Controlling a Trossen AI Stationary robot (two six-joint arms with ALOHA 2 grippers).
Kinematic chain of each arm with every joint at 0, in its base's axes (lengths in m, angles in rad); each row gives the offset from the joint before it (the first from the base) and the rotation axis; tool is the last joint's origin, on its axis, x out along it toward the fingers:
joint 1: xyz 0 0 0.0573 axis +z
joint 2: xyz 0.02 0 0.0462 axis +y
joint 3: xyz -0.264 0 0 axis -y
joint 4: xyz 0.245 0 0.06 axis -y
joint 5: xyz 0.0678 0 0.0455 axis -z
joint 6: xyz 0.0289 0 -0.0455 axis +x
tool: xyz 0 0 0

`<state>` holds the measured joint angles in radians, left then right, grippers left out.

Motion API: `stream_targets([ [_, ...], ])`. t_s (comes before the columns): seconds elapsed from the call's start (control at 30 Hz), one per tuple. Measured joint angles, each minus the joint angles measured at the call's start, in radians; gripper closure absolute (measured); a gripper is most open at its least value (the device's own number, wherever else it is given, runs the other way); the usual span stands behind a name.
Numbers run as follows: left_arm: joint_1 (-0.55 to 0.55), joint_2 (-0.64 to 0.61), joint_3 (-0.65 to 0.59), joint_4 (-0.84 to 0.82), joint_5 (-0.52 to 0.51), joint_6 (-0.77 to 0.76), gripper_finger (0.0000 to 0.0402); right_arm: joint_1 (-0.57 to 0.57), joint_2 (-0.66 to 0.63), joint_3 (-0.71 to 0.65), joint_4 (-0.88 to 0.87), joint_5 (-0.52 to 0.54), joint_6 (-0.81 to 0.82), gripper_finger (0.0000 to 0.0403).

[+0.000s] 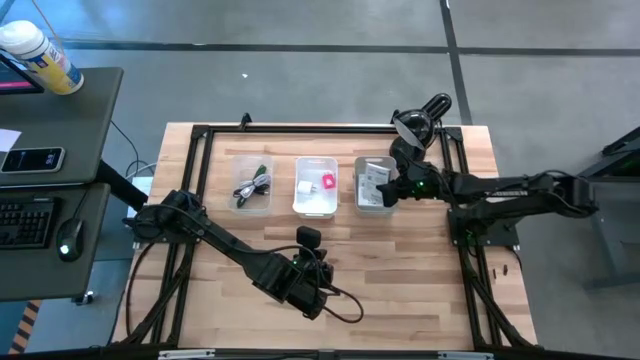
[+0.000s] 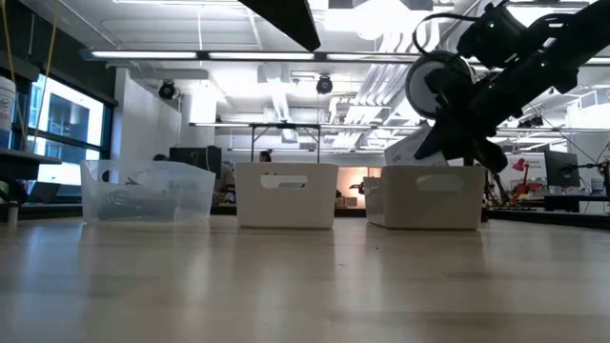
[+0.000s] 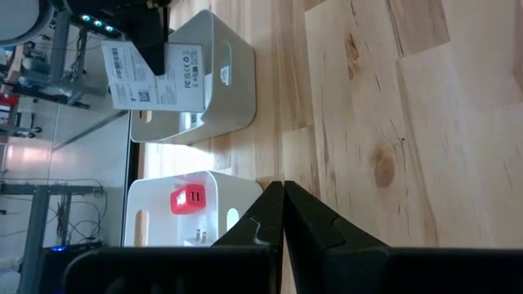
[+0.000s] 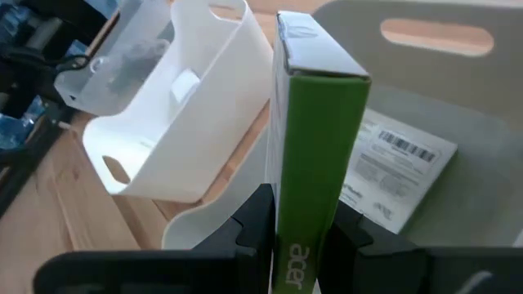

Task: Pick and place items into bin
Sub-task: Put the card reader into the gray bin

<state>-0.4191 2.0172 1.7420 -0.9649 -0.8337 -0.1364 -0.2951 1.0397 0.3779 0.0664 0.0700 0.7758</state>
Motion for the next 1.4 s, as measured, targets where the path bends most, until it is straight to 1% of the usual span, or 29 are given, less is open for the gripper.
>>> stream_targets([
  [0.4,0.0,0.0,0.0,0.005,-0.005,0.0,0.0401,0.0,0.016,0.0,0.021,-0.001,-0.018,0.0341],
  [1.03,0.0,0.0,0.0,0.005,-0.008,0.0,0.0401,0.0,0.015,0.0,0.032,-0.002,-0.022,0.0286],
  [1.2,0.0,0.0,0.0,0.005,-0.008,0.0,0.0401,0.0,-0.007,0.0,0.029,0.022,-0.036,0.0284],
  [1.4,0.0,0.0,0.0,0.005,-0.009,0.0,0.0401,0.0,-0.056,0.0,0.021,0.017,-0.054,0.0284],
])
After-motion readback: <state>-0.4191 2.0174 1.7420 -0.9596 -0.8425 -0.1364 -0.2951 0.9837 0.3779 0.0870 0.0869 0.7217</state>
